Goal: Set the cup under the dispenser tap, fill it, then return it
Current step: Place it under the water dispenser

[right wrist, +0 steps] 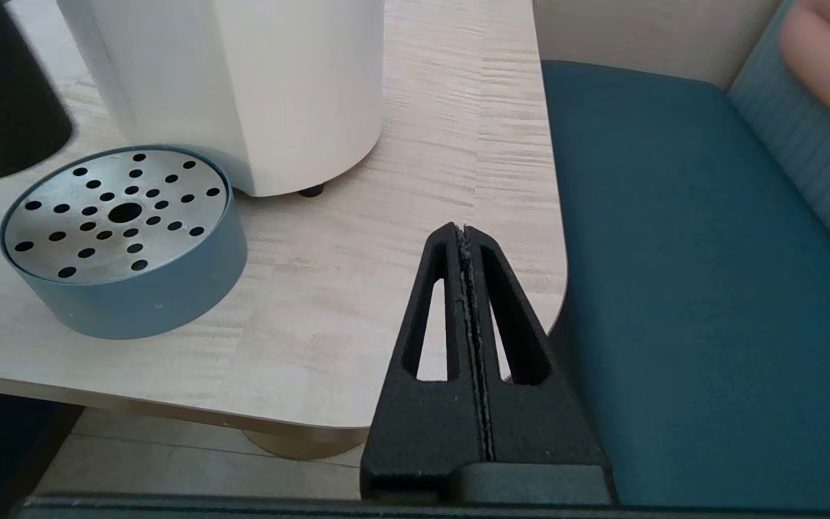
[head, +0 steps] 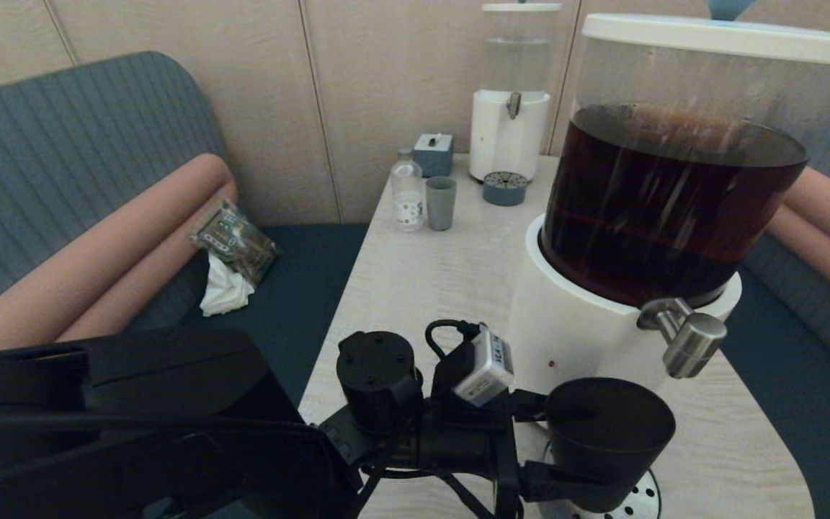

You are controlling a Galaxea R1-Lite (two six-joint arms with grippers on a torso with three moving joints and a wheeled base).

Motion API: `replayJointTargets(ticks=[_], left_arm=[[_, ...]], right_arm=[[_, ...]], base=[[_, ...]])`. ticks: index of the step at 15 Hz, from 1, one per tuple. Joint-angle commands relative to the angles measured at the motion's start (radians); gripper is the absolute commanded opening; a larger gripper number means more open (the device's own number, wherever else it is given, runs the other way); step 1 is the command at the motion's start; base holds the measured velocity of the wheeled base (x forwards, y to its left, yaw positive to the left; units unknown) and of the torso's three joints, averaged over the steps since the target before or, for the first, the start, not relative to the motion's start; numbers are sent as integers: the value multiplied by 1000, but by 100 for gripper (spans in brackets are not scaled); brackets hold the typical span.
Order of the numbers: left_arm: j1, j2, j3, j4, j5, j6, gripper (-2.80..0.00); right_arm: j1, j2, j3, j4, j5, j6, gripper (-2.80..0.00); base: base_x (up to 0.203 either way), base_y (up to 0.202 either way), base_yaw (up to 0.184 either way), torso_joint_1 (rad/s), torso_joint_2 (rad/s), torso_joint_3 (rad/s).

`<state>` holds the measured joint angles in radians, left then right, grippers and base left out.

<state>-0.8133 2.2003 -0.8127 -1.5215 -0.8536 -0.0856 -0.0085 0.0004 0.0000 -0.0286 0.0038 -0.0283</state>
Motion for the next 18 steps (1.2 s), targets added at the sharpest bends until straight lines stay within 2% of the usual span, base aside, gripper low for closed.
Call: replayJointTargets(ticks=[1, 6, 18], left_arm=[[-16, 32, -34, -9, 3, -4, -280], [-41, 104, -92, -9, 5, -6, -280], [-37, 176, -173, -9, 7, -42, -280]], right_arm=[[-1, 0, 9, -1, 1, -1, -280], [-1, 0, 9, -1, 1, -1, -280], [1, 0, 9, -1, 1, -1, -280]], base=[[0, 0, 0, 0, 0, 0], [0, 0, 0, 0, 0, 0], [0, 0, 0, 0, 0, 0]])
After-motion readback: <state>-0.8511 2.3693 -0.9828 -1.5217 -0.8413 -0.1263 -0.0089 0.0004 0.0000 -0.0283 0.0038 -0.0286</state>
